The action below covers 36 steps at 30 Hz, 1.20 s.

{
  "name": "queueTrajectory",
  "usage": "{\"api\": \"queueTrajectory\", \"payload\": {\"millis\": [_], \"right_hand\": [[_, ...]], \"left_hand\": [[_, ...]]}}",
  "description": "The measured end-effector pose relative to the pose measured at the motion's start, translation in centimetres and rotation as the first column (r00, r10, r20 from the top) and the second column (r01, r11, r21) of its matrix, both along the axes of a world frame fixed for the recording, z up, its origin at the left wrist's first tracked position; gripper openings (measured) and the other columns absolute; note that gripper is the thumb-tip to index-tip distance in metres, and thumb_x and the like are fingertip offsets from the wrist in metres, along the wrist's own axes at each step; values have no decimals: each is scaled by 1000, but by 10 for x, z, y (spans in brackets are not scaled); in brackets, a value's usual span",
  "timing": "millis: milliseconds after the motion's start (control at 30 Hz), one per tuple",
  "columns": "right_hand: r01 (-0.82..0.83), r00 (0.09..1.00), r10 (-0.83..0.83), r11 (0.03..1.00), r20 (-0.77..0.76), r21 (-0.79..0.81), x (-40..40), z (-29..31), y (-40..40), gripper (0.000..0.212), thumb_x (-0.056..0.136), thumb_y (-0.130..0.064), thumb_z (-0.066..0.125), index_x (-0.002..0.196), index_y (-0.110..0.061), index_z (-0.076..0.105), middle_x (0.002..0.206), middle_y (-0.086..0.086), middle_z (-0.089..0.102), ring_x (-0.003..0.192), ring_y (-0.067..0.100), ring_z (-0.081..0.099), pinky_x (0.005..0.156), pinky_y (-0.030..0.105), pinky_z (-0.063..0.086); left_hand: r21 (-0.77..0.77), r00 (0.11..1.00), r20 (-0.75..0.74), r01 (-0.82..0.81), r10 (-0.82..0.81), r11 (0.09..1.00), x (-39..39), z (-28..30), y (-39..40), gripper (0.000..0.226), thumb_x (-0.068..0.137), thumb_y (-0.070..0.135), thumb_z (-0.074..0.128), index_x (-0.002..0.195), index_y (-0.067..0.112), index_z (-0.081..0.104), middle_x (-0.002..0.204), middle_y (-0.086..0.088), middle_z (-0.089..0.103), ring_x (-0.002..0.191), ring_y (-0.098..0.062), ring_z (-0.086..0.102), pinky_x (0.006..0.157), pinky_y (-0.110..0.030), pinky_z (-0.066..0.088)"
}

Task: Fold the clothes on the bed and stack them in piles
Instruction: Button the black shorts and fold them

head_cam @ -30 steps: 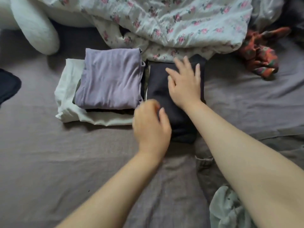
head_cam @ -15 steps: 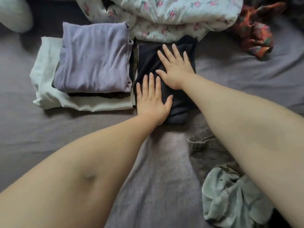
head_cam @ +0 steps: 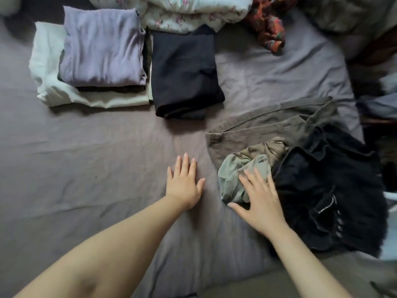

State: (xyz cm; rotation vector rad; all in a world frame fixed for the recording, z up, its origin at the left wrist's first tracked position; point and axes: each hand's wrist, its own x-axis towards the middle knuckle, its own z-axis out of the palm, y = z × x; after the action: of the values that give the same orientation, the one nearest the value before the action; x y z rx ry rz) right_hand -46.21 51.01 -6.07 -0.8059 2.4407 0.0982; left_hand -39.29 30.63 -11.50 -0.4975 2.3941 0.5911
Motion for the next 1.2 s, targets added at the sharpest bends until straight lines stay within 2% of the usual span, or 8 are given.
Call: {"api": "queueTrajectory", "payload": {"millis": [100, 233, 367, 500, 700, 900, 1033, 1200], "right_hand": [[123, 984, -126, 992, -128, -29, 33, -6, 7, 92, 63, -48, 81, 141, -16, 45, 153, 12, 34, 143, 26, 17, 115, 49, 11], [518, 770, -569, 821, -288, -239, 42, 8, 7, 81, 75, -34, 76, 144, -17, 39, 157, 10, 23, 147, 27, 13, 116, 47, 11], [859, 496, -868, 487, 22, -160, 25, 20, 34, 92, 86, -34, 69, 153, -29, 7, 158, 12, 13, 139, 34, 31, 104, 44, 36], [788, 612, -791, 609, 1, -93, -1, 24, 33, 101, 86, -38, 67, 149, -41, -13, 135, 13, 37, 112, 33, 54, 87, 41, 45], [792, 608, -793, 609, -49, -32, -11, 23, 26, 38, 94, -20, 56, 128, -10, 42, 125, 18, 56, 112, 39, 55, 83, 39, 46], [775, 618, -780, 581, 104, -246, 38, 60, 15, 40, 87, -40, 66, 112, -12, 54, 97, 8, 67, 94, 31, 63, 73, 34, 47], [652, 750, -623, 638, 223, -410, 77, 96, -42, 37, 82, -43, 70, 103, -15, 57, 79, -3, 63, 85, 28, 63, 76, 40, 51], [562, 821, -405, 694, 402, -450, 127, 95, -128, 39, 84, -37, 69, 112, -13, 57, 92, 0, 68, 96, 26, 62, 82, 36, 46]], "left_hand": [[117, 995, 92, -38, 27, 992, 1, 16, 18, 64, 99, 47, 33, 153, 18, 13, 160, -9, -10, 147, -30, -9, 119, -46, 9], [209, 990, 137, -62, 34, 976, 18, 31, 38, 55, 99, 42, 38, 145, 14, 31, 159, -12, 8, 147, -29, 8, 116, -42, 21], [265, 979, 191, -126, 76, 956, 56, 45, 57, 54, 98, 40, 41, 144, 14, 35, 156, -12, 19, 141, -29, 24, 113, -40, 29], [329, 975, 187, -181, 124, 927, 91, 55, 67, 53, 98, 40, 42, 145, 16, 35, 151, -9, 29, 138, -26, 33, 112, -34, 30], [304, 988, 102, -143, 117, 942, 86, 63, 62, 53, 99, 39, 41, 146, 14, 34, 147, -10, 38, 135, -26, 36, 108, -33, 32], [355, 997, -27, -56, 70, 933, 68, 83, 64, 67, 91, 42, 58, 147, 19, 30, 140, -3, 48, 128, -21, 46, 101, -34, 41], [739, 977, 40, -170, 209, 652, 85, 103, 76, 68, 81, 28, 75, 139, 20, 41, 122, 9, 56, 112, -6, 54, 95, -25, 44], [685, 500, 148, -674, 853, 276, 140, 99, 36, 25, 91, 7, 60, 116, 4, 59, 97, -9, 69, 96, -26, 65, 60, -17, 50]]}}
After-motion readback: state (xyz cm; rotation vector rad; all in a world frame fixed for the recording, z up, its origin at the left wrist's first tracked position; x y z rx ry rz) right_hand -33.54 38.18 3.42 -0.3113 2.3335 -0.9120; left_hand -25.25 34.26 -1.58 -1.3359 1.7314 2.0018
